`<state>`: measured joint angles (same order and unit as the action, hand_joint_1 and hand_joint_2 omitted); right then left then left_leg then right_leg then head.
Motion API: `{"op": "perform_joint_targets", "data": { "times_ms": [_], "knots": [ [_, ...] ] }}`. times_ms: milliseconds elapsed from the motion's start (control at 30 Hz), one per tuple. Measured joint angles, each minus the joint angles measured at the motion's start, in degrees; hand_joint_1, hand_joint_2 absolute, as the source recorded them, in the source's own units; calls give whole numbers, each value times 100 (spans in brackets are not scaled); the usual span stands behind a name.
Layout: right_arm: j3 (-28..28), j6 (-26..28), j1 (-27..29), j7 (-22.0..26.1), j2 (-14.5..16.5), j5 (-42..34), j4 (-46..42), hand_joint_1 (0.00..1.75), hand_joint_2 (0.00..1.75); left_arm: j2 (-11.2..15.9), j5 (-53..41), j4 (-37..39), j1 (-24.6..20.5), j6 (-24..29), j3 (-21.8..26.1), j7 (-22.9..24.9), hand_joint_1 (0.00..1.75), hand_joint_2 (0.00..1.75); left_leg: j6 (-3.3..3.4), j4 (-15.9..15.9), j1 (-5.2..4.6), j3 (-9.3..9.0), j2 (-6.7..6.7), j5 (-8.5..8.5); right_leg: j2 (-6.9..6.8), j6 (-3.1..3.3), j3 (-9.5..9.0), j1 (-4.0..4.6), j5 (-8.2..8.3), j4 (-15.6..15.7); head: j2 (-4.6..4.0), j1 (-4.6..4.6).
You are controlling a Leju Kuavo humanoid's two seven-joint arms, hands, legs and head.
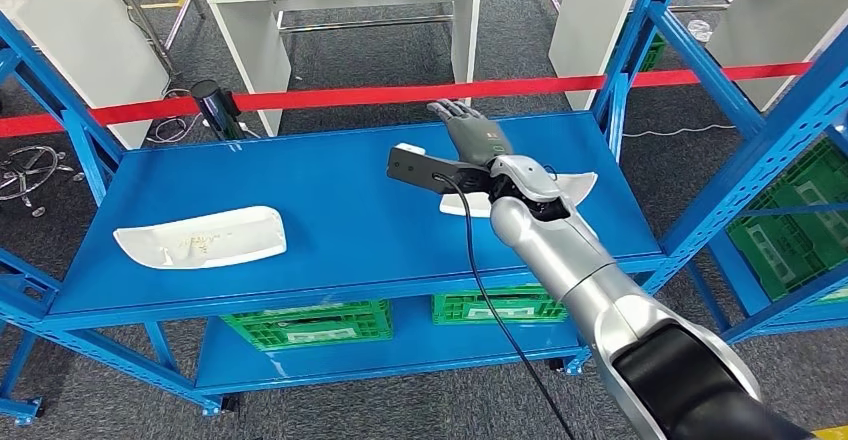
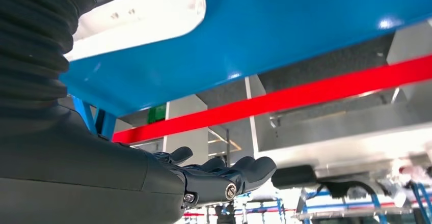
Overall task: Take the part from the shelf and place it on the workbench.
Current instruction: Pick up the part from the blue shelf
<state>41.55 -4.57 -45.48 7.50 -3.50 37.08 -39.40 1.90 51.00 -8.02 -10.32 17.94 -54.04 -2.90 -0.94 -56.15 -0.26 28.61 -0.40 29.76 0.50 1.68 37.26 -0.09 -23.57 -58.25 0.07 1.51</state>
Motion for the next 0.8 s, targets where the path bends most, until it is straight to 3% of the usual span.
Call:
{"op": "perform_joint_targets", "data": {
  "times_ms": [333,800],
  "knots": [
    [496,-495,16,-592,-180,-185,-120,0,175,0,1,0,-9,0,-70,33,0,0,0,0,-1,0,0,0,0,0,0,0,0,0,0,0],
    [890,-678,29,-836,-559,-358,-663,0,175,-3,56,0,-15,0,-80,45,0,0,1,0,-8,0,0,1,0,0,0,-1,0,0,0,0]
  ]
}}
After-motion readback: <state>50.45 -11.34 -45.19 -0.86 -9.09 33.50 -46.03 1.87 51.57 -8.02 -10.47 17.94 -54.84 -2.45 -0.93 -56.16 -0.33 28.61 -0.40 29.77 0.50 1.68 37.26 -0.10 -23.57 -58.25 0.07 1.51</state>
